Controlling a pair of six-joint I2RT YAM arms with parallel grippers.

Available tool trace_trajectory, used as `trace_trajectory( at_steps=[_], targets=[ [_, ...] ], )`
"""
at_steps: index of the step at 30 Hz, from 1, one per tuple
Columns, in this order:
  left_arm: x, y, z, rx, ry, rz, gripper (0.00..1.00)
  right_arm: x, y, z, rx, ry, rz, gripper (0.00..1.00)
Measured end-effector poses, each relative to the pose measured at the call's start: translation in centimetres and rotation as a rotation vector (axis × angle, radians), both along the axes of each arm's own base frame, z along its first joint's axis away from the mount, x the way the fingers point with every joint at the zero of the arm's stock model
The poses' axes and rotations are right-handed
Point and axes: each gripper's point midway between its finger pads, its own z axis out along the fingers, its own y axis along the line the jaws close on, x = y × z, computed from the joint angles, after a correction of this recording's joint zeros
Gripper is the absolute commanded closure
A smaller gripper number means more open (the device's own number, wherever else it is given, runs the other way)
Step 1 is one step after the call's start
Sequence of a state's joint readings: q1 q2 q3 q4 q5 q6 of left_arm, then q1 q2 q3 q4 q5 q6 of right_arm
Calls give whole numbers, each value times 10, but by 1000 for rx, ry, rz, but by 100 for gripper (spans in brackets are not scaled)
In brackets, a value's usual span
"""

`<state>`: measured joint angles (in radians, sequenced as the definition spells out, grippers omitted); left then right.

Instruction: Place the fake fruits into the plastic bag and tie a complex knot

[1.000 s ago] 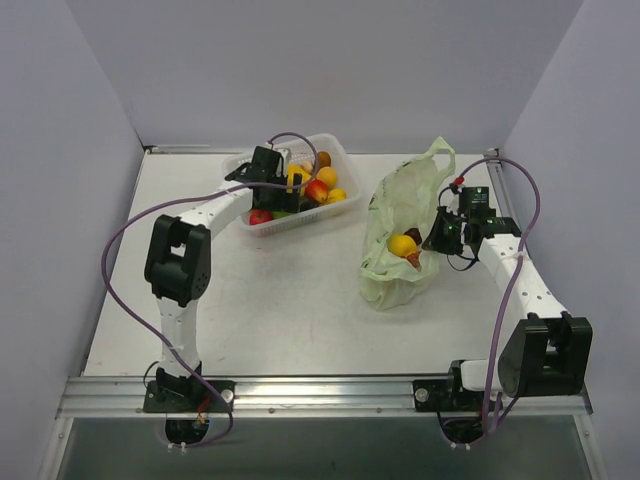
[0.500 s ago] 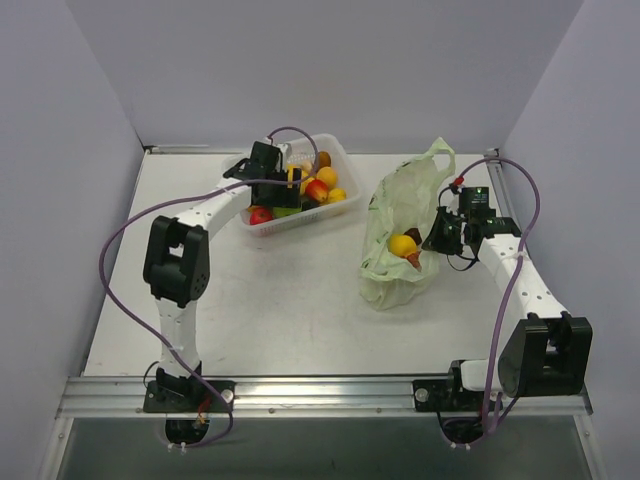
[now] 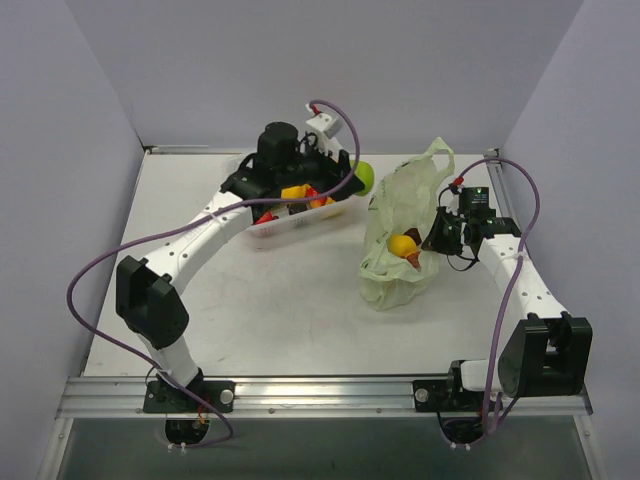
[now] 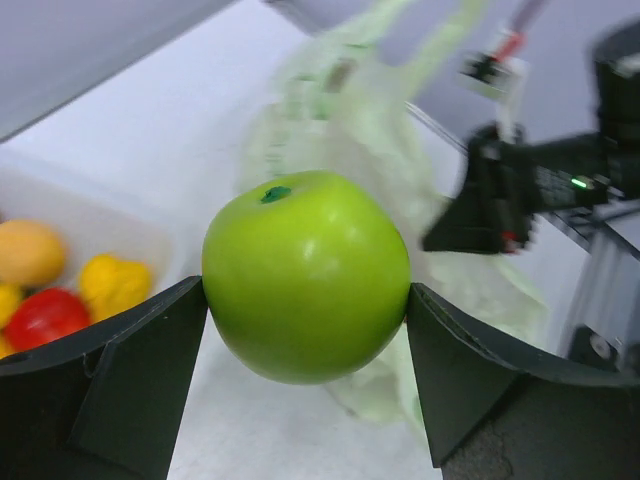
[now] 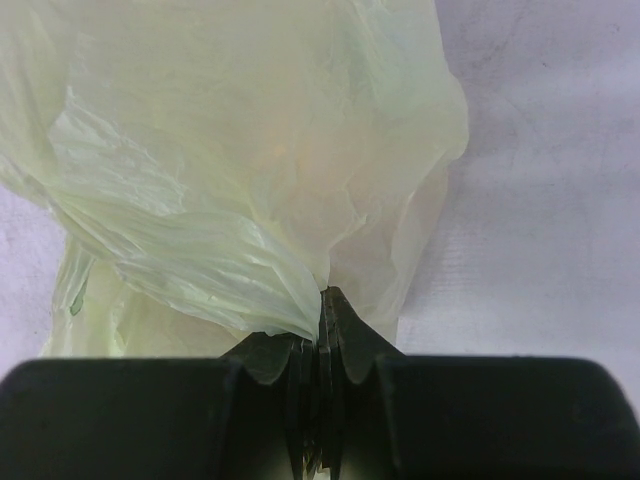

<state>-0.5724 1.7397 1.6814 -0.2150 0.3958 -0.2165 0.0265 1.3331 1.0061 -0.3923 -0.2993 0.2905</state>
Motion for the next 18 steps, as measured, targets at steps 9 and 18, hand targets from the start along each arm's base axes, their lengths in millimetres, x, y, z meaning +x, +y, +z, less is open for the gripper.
trace_trajectory(
  at_steps=[9, 18],
  targets=[
    [-94, -113, -24, -13, 10, -348, 38, 0, 1, 0, 6, 1, 0, 100],
    [-75, -149, -77, 53, 74, -341, 3, 0, 1, 0, 5, 0, 0, 100]
  ],
)
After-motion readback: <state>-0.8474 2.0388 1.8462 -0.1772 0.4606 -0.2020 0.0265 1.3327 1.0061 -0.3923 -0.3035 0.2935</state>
